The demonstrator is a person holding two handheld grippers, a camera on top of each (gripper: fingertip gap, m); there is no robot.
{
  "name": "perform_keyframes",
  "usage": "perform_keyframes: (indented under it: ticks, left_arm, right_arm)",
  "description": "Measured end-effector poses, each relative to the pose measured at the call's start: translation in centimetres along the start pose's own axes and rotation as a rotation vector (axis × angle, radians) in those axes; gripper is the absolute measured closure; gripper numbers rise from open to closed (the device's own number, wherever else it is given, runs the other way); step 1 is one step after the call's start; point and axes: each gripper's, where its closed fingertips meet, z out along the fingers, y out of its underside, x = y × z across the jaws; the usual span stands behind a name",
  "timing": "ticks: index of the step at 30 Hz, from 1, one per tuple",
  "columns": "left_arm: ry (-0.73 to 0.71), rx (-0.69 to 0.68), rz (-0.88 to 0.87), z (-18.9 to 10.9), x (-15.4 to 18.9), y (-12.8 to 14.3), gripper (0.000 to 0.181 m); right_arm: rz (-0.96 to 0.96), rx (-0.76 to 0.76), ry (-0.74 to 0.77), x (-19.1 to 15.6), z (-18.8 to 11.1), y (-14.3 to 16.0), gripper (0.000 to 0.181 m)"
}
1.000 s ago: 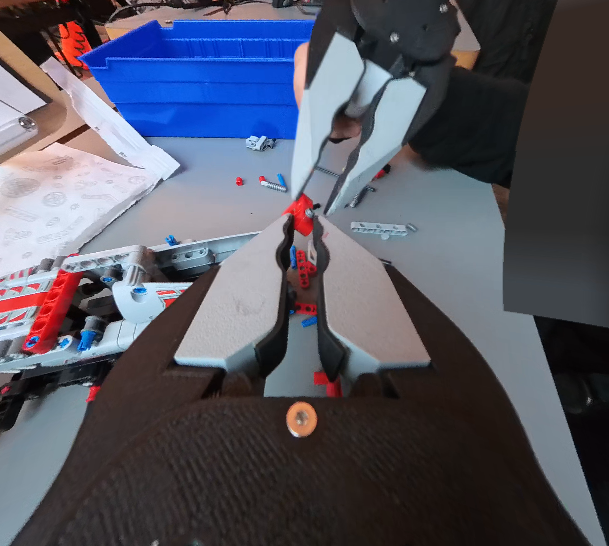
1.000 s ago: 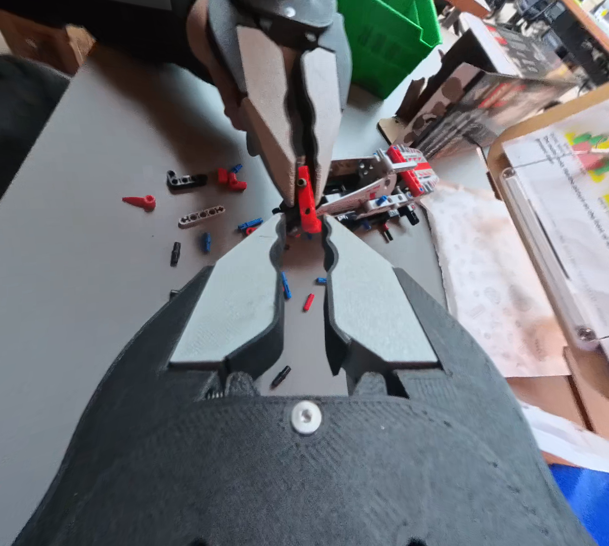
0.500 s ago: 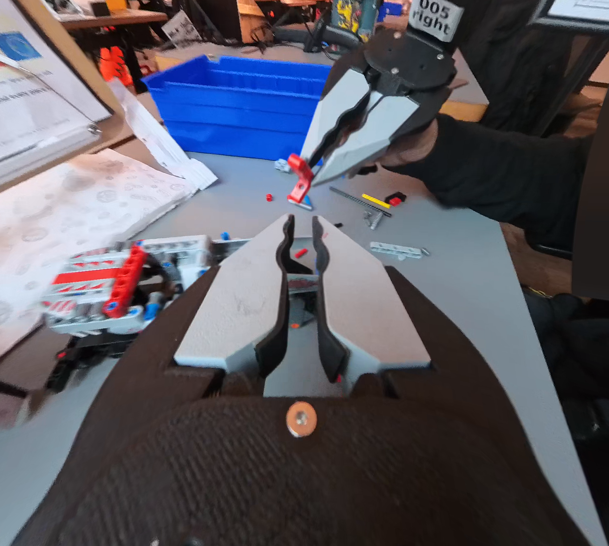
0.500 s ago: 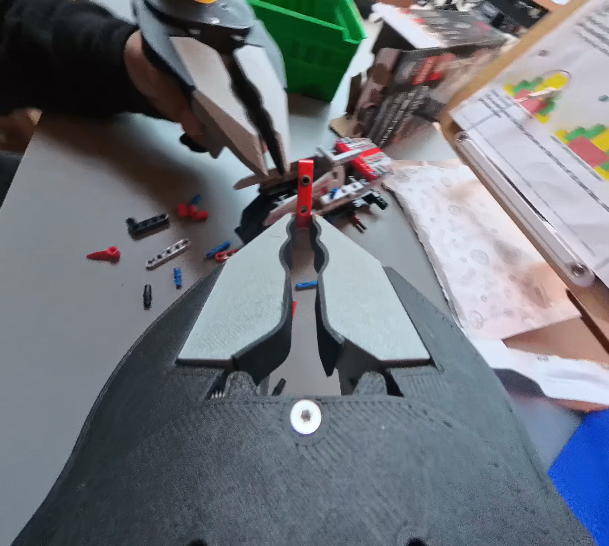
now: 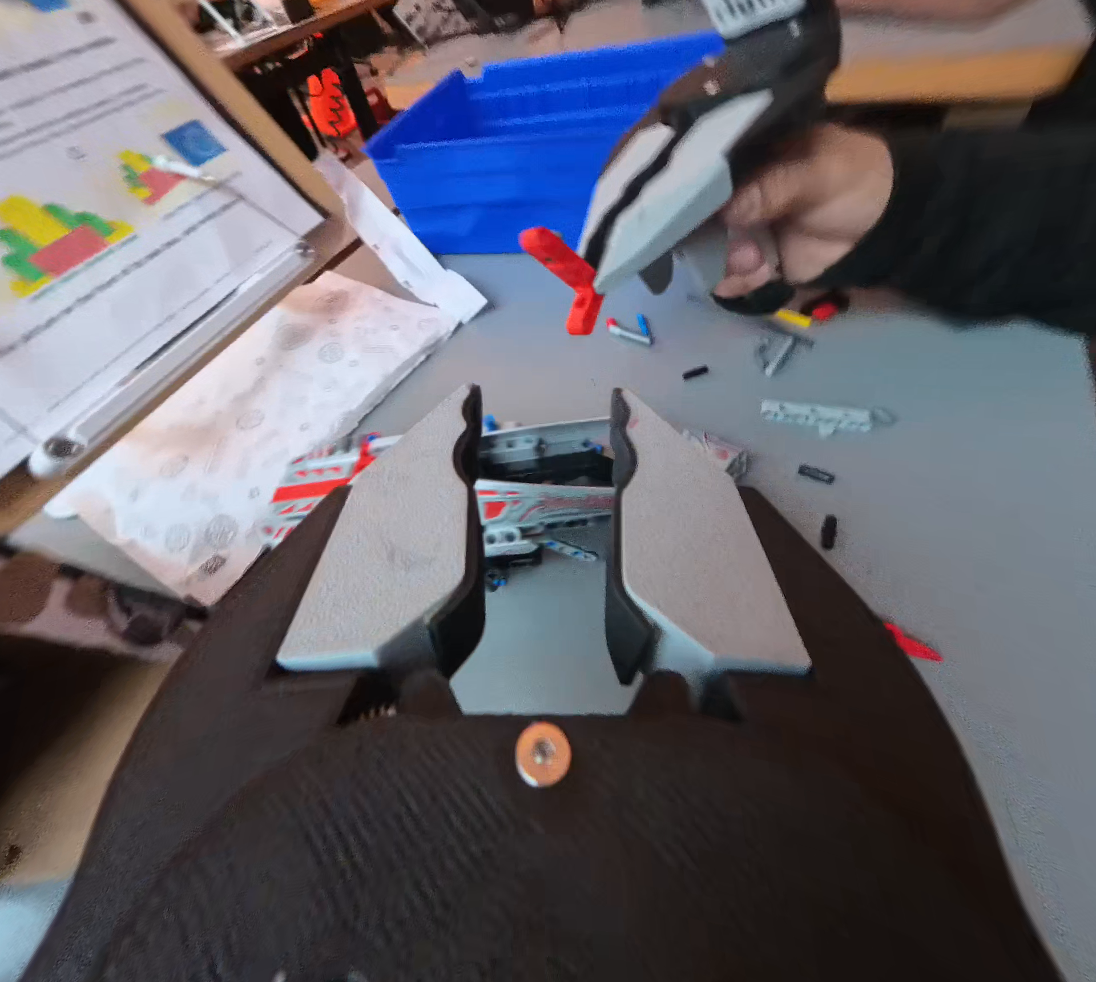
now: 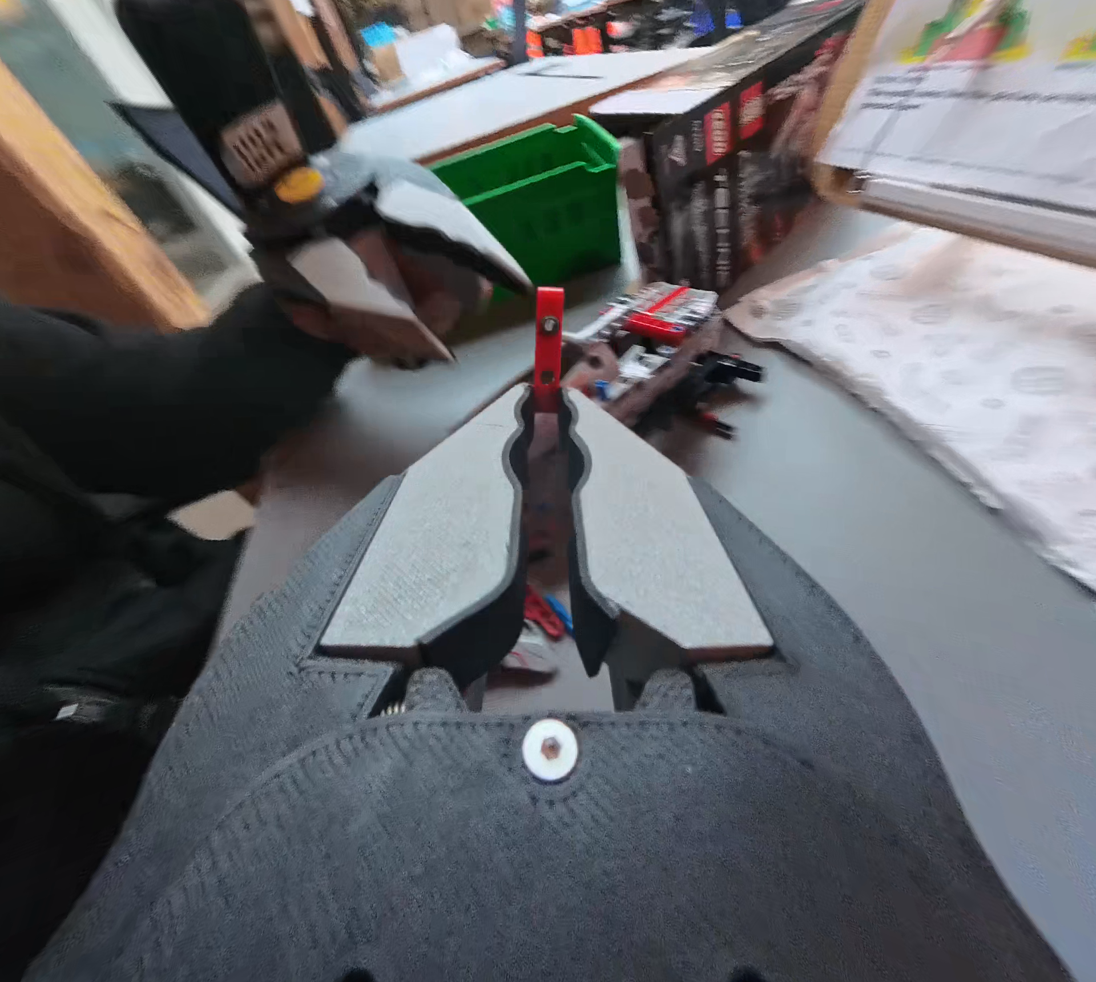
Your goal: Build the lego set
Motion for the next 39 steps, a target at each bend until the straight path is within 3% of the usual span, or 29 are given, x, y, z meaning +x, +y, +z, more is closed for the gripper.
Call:
perform_keyframes:
  ticks: [2, 7, 10, 11, 14, 18, 25, 29, 32, 36, 39]
  left_arm:
    - [0.032, -0.018, 0.06, 1.0, 1.8, 0.3, 0.14]
    - [0.282, 0.129, -0.112, 0.3, 4.7, -1.3, 0.156]
    - [0.562, 0.171, -0.274, -1.0, 7.5, -2.1, 0.16]
    - [0.604, 0.179, -0.318, -1.3, 7.7, -2.4, 0.153]
    - [0.719, 0.227, -0.386, -2.6, 8.4, -3.3, 0.154]
    - [0.691, 0.203, -0.35, -1.9, 8.9, -2.8, 0.17]
    - [0.408, 0.174, -0.172, -0.2, 6.4, -1.6, 0.173]
    - [-0.077, 0.123, 0.132, 0.3, 1.2, -1.1, 0.174]
    - [-0.431, 0.033, 0.51, -0.6, -1.6, -1.3, 0.174]
    - [-0.59, -0.104, 0.873, -0.1, -1.5, -1.0, 0.174]
    - [-0.651, -0.143, 0.964, -0.1, -1.6, -1.1, 0.174]
  right_arm:
    - [0.014, 0.017, -0.129, -1.9, 0.4, -0.1, 0.178]
    - [-0.142, 0.07, -0.367, -6.5, -0.3, -0.7, 0.177]
    - [-0.286, 0.053, -0.38, -7.8, -0.1, 0.0, 0.177]
    - [-0.321, 0.049, -0.381, -8.1, -0.2, 0.1, 0.177]
    - [-0.416, 0.026, -0.371, -8.5, -0.3, 0.5, 0.177]
    - [-0.503, 0.025, -0.369, -9.2, 0.0, 1.0, 0.177]
    - [-0.485, -0.022, -0.214, -6.4, 0.8, 1.1, 0.176]
    - [-0.378, -0.084, -0.045, -2.8, 1.2, 1.3, 0.163]
    - [-0.246, -0.084, -0.081, -2.8, 1.4, 1.3, 0.155]
    - [-0.082, -0.064, -0.126, -3.5, 2.3, 0.9, 0.151]
    - [0.048, -0.015, -0.188, -4.3, 2.6, 0.2, 0.152]
